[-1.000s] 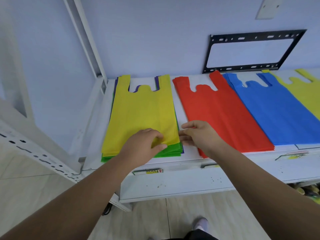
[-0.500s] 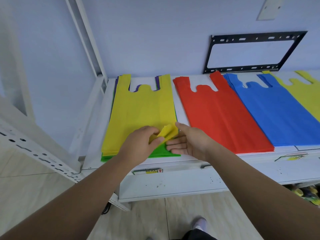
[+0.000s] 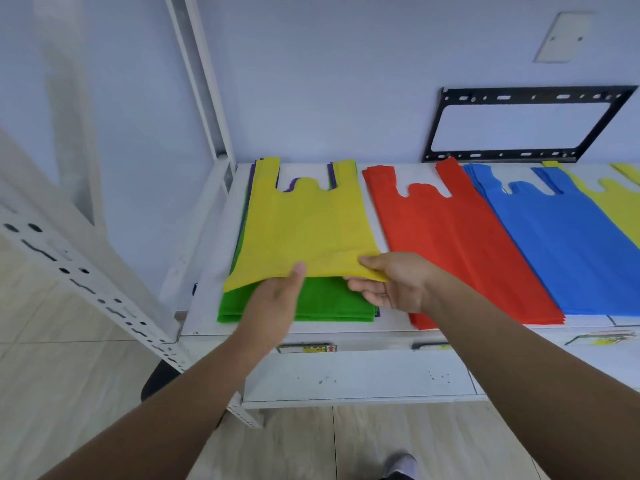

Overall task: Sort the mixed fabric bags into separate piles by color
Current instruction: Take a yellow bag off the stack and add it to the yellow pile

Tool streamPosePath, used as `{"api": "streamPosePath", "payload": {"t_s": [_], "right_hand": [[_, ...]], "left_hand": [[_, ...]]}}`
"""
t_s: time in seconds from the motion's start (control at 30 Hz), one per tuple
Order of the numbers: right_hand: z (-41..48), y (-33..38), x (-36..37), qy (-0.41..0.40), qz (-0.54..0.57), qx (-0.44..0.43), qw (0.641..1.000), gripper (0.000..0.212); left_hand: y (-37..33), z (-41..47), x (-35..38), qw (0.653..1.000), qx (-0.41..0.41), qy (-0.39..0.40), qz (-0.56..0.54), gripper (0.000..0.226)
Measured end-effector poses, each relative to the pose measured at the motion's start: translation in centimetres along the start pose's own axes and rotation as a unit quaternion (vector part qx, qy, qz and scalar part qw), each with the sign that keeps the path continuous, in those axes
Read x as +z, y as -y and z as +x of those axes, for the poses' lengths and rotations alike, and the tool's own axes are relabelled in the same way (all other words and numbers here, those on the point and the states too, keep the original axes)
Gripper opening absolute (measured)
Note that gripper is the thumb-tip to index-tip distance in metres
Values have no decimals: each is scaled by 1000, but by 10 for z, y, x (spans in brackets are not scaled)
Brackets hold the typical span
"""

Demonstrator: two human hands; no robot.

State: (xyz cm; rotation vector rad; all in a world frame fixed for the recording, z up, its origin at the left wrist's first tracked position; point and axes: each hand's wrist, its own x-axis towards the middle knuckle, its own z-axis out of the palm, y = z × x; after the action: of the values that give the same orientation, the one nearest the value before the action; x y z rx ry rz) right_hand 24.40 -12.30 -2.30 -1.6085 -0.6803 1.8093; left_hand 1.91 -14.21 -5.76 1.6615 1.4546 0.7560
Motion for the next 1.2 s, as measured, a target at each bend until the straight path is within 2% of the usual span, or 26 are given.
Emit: {"api": "streamPosePath", "payload": {"t_s": [0.03,0.07,0.13,0.17,0.23,0.3,0.37,0.4,0.47,0.53,0.63,0.8,0.93,1.03,1.2], "right_hand": [[-1,-2,-6,0,-13,1,1000,18],[-3,-4,-12,1,-22,3,1000,20],[-3,-7,-23,4,-41,12,999,24],[-3,-8,-27,8,-53,19,998,24],[-3,-8,-30,22,-65,39,997,23],[-2,-9,-29,13,-61,34,997,25],[6,-9,-24,-29,-73,-6,997,27],[9,-8,-22,-60,-121,-37,990,27],[14,-1,-21,-108,-268,-110,951,28],[10,18,-33,-128,-333,-170,919,26],[-4,59,-80,-154,-305,-242,908,22],[-39,125,-218,-115,-157,-272,943,18],[-74,154,-352,-122,-138,-315,931,21],[-100,159,-456,-164,-146,-343,913,21],[-151,151,-595,-226,-121,-385,886,25]], "left_hand": [[-1,6,-11,993,-89,-22,-74,79],[1,12,-21,967,-163,-42,-190,83],[5,22,-41,877,-256,-48,-404,83],[6,23,-49,847,-284,-25,-449,80],[8,25,-56,833,-318,41,-450,66],[8,30,-56,855,-323,75,-398,49],[9,38,-51,895,-335,39,-294,37],[8,41,-46,924,-320,16,-210,33],[-2,46,-36,967,-250,-21,-40,25],[-27,51,-24,982,-178,-57,21,24],[-82,66,-1,989,-104,-102,40,27],[-184,105,80,987,24,-141,75,35],[-269,130,187,985,52,-162,23,43],[-332,140,280,987,67,-139,-36,40],[-424,138,398,986,136,-84,-50,32]]}}
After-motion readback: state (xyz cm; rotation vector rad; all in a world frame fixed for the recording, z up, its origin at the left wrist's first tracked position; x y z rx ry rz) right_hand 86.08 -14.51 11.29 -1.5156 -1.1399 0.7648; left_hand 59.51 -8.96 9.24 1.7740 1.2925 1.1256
